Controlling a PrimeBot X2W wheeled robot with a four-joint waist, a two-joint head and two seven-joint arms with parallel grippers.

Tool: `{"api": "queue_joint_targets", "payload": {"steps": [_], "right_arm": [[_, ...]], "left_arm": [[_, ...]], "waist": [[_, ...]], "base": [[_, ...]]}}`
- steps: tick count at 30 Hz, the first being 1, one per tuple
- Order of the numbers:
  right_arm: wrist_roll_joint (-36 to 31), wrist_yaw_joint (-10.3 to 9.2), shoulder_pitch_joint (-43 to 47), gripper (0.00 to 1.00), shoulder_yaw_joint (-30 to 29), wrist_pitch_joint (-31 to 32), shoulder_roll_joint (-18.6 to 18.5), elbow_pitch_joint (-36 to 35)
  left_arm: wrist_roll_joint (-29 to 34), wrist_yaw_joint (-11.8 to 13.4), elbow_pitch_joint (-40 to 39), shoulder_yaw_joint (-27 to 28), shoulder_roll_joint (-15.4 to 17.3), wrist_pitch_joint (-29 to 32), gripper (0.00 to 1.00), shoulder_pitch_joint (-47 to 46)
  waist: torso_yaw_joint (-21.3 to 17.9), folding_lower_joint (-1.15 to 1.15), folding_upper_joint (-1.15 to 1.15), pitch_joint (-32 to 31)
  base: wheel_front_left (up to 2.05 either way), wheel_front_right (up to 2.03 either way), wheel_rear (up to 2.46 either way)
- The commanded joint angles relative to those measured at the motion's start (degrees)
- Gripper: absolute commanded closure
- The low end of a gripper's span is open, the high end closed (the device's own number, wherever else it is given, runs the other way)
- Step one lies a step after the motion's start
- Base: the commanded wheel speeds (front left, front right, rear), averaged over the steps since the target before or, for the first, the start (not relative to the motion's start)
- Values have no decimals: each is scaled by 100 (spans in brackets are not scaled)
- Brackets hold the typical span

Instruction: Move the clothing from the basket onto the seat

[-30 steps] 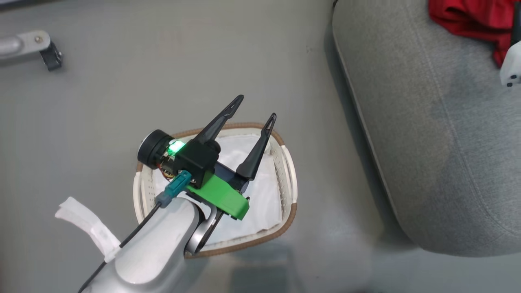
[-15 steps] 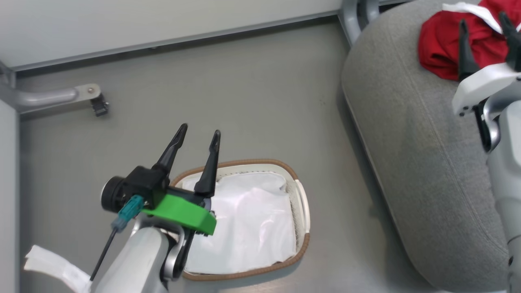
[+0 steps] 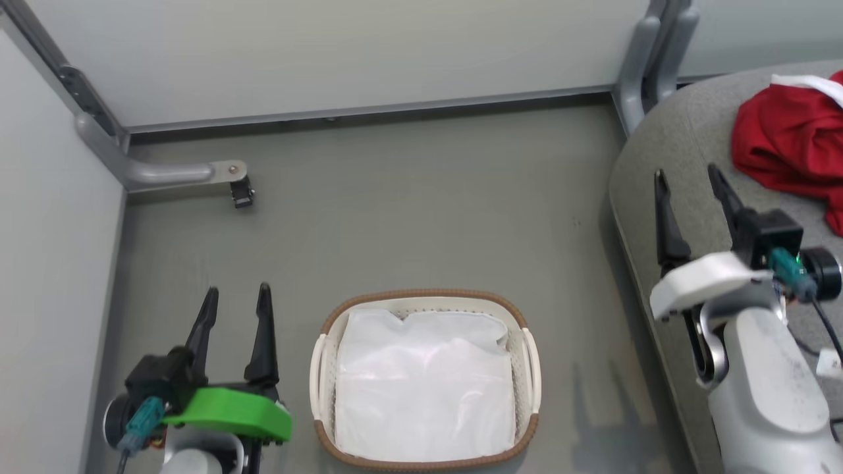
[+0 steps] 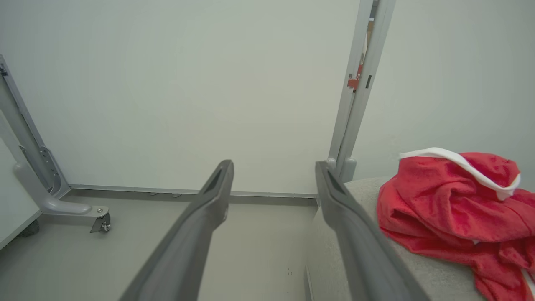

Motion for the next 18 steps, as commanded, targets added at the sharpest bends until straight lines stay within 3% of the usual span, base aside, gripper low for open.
{"api": "queue_joint_targets", "payload": {"steps": [1, 4, 9, 18], "right_arm": [[73, -8, 242, 0, -31, -27, 22, -140], [317, -8, 685, 0, -32, -28, 49, -384], [691, -8, 1265, 0, 444, -27, 52, -586], [783, -8, 1923, 0, 816, -28, 55, -984]], "left_arm": [[89, -25, 10, 119, -26, 0, 0, 166], [142, -81, 66, 306, -116, 0, 0, 365], [219, -174, 104, 537, -213, 1, 0, 609], [376, -277, 64, 845, -368, 0, 0, 1071]], "waist": [[163, 0, 0, -178], [209, 0, 0, -270], [222, 0, 0, -388], [129, 0, 0, -562]], "base": [[0, 0, 0], [0, 0, 0], [0, 0, 0], [0, 0, 0]]}}
